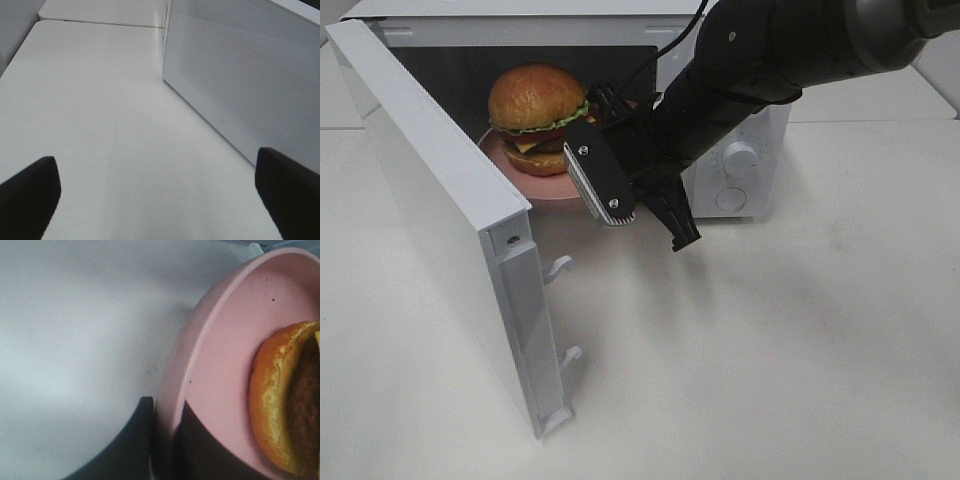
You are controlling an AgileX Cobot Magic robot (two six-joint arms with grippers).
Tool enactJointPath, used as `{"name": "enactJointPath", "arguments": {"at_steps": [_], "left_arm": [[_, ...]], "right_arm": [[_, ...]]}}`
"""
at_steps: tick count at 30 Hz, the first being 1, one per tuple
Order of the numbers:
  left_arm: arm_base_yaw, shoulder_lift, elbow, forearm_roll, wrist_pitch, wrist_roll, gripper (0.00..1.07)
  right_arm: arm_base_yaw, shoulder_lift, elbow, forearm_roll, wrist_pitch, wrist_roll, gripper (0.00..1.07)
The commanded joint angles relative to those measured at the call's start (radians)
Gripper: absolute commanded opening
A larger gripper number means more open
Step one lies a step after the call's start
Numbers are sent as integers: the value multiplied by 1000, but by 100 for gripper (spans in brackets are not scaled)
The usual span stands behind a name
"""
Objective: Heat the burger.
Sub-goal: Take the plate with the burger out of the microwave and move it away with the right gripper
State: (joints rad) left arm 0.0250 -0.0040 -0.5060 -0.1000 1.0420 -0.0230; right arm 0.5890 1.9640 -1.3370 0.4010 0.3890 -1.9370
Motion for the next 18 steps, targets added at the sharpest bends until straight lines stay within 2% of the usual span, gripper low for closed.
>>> {"name": "enactJointPath", "arguments": {"at_steps": [1, 2, 5, 8, 10, 16, 18], "left_arm": [[3, -17, 0, -1, -11, -3, 100], [3, -17, 0, -1, -11, -3, 100], [3, -17, 0, -1, -11, -3, 100], [3, -17, 0, -1, -11, -3, 100], [3, -17, 0, -1, -11, -3, 100], [3, -17, 0, -1, -11, -3, 100], [3, -17, 0, -1, -11, -3, 100]], "right_arm": [[-12, -79, 64, 17, -72, -9, 0], [-11, -105, 102, 20, -77, -21, 0], [-9, -116, 118, 23, -80, -26, 0], [-9, -165, 175, 45, -96, -37, 0], [-8, -228, 253, 68, -123, -45, 0], [-6, -302, 327, 68, -127, -45, 0], [-6, -356, 385, 67, -135, -45, 0]]}}
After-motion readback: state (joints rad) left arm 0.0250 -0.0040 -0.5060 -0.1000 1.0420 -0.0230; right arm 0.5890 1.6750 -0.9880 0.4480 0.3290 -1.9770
